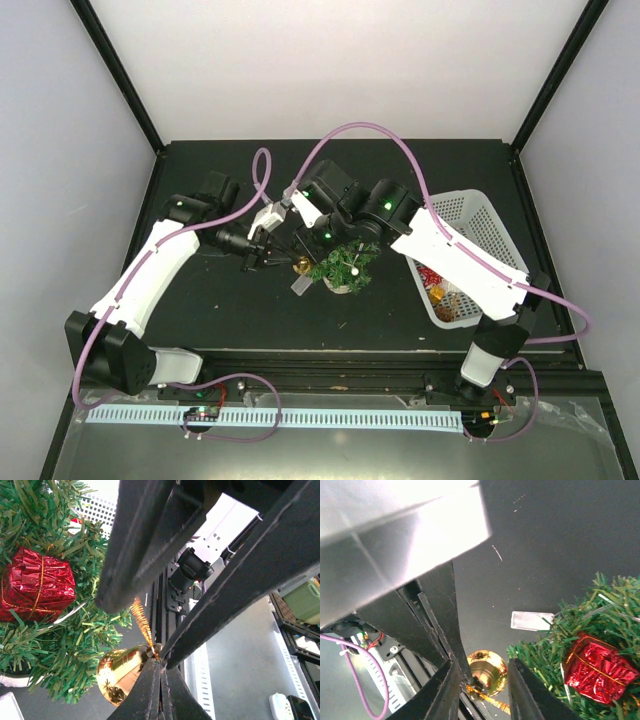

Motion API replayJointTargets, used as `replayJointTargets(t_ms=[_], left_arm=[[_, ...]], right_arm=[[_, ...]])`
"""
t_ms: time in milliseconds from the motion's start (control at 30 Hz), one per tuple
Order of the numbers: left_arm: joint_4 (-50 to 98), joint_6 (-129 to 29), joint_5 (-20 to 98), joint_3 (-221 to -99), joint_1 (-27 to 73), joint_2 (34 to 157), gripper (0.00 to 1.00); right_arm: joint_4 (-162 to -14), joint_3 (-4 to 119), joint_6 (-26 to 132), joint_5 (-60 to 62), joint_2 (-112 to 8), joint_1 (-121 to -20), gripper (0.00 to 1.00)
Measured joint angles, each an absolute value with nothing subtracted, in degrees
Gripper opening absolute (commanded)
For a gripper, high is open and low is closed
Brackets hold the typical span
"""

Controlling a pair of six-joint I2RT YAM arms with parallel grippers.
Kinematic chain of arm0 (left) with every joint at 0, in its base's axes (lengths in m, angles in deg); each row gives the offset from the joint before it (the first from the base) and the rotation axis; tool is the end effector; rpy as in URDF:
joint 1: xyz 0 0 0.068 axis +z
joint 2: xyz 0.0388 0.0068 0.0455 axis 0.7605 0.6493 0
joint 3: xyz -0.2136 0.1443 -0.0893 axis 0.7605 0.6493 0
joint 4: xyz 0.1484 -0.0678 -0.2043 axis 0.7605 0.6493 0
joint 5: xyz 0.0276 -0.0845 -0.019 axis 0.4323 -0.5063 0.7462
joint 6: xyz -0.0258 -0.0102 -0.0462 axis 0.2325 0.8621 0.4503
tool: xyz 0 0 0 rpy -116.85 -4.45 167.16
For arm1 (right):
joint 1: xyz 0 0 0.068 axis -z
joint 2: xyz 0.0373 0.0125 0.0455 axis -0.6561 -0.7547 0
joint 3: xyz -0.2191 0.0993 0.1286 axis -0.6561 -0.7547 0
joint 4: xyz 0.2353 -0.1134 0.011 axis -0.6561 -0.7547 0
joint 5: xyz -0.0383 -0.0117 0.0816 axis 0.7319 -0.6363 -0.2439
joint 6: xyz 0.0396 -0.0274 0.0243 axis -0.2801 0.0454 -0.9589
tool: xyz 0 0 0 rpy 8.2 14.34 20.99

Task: Decorate the small christmas tree

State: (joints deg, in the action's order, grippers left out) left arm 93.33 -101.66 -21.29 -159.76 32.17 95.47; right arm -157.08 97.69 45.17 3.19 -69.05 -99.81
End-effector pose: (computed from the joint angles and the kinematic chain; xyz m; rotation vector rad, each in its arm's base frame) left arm 0.2113 -0.1006 0.3320 1.2917 1.8266 -1.4163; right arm 0.1733 0.2926 0.4183 -1.0154 2.3966 0.6265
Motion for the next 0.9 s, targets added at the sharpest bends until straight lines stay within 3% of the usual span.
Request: replayJointTargets(t_ms=[267,900], left_arm=[[92.7,-101.6,-20.2,-157.9,32.2,94.6,0.01],[89.4,-100.8,-18.0,-154.5,32.1,94.6,0.02]], right_arm=[[-157.5,98.0,44.4,6.2,-67.8,-99.8,0.4],[-157.4,93.3,41.5,17.3,-60.1,-99.8,0.4]])
